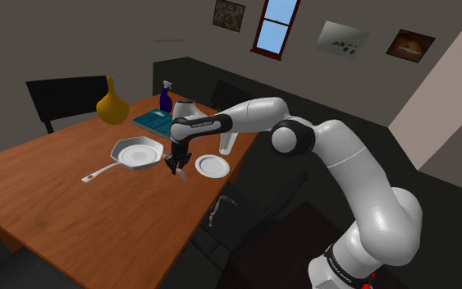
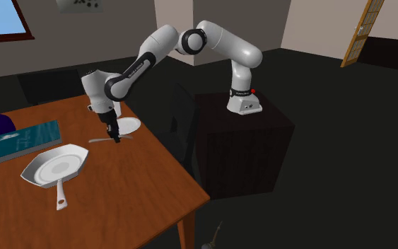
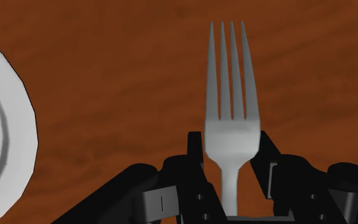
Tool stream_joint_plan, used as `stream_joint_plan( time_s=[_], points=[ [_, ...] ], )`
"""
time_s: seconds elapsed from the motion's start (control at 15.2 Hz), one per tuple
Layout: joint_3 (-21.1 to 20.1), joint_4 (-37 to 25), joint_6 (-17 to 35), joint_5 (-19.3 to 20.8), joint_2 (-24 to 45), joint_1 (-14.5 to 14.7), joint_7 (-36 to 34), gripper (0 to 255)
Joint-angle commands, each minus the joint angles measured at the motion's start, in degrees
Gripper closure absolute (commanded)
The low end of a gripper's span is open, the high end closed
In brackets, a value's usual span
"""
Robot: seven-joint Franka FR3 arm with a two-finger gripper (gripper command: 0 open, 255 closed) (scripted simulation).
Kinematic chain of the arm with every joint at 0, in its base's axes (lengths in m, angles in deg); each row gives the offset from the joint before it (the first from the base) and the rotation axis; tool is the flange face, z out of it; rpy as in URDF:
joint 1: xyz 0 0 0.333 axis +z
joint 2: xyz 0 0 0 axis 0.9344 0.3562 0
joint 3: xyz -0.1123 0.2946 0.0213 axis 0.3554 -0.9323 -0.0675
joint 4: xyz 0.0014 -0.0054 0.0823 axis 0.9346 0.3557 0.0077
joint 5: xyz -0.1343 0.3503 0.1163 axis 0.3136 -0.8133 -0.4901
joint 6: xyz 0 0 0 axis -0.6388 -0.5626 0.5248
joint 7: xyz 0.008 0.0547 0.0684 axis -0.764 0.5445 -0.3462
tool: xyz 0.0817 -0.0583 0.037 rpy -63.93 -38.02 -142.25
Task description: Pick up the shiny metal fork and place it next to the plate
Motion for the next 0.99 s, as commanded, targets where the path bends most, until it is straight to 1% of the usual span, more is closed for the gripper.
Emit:
stream_joint_plan(
  time_s=[0.0,0.66,0.92],
  points=[
    [0.12,-1.09,0.35,0.08,1.38,0.2,0.08,255],
    [0.69,-5.98,2.44,0.43,8.31,1.01,0.57,255],
    [0.73,-6.4,2.52,0.44,8.81,1.07,0.6,255]
  ],
)
